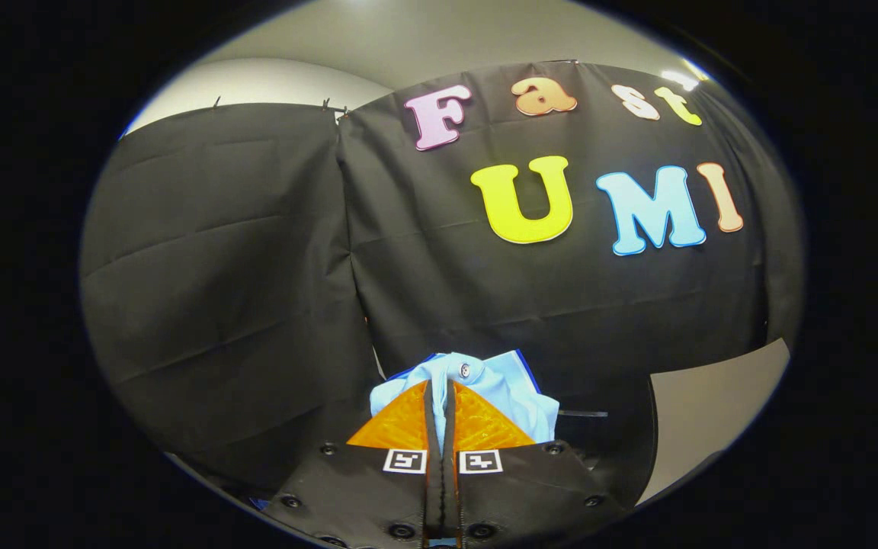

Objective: Put the clothes into the washing machine and then close the washing machine lid.

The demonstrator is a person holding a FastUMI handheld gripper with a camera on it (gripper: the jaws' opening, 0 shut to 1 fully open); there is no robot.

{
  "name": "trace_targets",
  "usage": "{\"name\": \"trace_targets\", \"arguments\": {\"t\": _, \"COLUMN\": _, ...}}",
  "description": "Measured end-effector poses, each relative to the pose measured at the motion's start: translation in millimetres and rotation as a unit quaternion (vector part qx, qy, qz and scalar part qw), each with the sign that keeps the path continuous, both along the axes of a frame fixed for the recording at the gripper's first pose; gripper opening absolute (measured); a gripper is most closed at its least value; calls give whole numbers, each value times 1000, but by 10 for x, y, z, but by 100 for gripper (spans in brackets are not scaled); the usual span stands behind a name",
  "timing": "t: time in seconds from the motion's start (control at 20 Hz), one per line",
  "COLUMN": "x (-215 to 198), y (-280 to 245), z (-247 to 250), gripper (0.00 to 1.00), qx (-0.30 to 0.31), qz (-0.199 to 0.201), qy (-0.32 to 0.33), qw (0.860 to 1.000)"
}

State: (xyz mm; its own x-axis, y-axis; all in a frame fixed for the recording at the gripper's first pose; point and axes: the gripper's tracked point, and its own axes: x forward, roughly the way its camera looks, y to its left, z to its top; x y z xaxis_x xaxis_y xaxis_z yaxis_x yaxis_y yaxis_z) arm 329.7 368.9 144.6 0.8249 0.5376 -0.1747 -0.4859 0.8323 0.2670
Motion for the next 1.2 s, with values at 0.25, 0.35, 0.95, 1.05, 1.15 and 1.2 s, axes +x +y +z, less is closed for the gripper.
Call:
{"name": "trace_targets", "arguments": {"t": 0.25, "x": 12, "y": 167, "z": -232, "gripper": 2, "qx": -10, "qz": -8, "qy": 17, "qw": 1000}}
{"name": "trace_targets", "arguments": {"t": 0.35, "x": 41, "y": 211, "z": -359, "gripper": 2, "qx": -18, "qz": -13, "qy": 26, "qw": 999}}
{"name": "trace_targets", "arguments": {"t": 0.95, "x": 96, "y": 399, "z": -1269, "gripper": 2, "qx": -45, "qz": -27, "qy": 99, "qw": 994}}
{"name": "trace_targets", "arguments": {"t": 1.05, "x": 121, "y": 420, "z": -1411, "gripper": 2, "qx": -47, "qz": -30, "qy": 109, "qw": 992}}
{"name": "trace_targets", "arguments": {"t": 1.15, "x": 125, "y": 434, "z": -1532, "gripper": 2, "qx": -53, "qz": -33, "qy": 116, "qw": 991}}
{"name": "trace_targets", "arguments": {"t": 1.2, "x": 139, "y": 446, "z": -1599, "gripper": 2, "qx": -54, "qz": -34, "qy": 120, "qw": 991}}
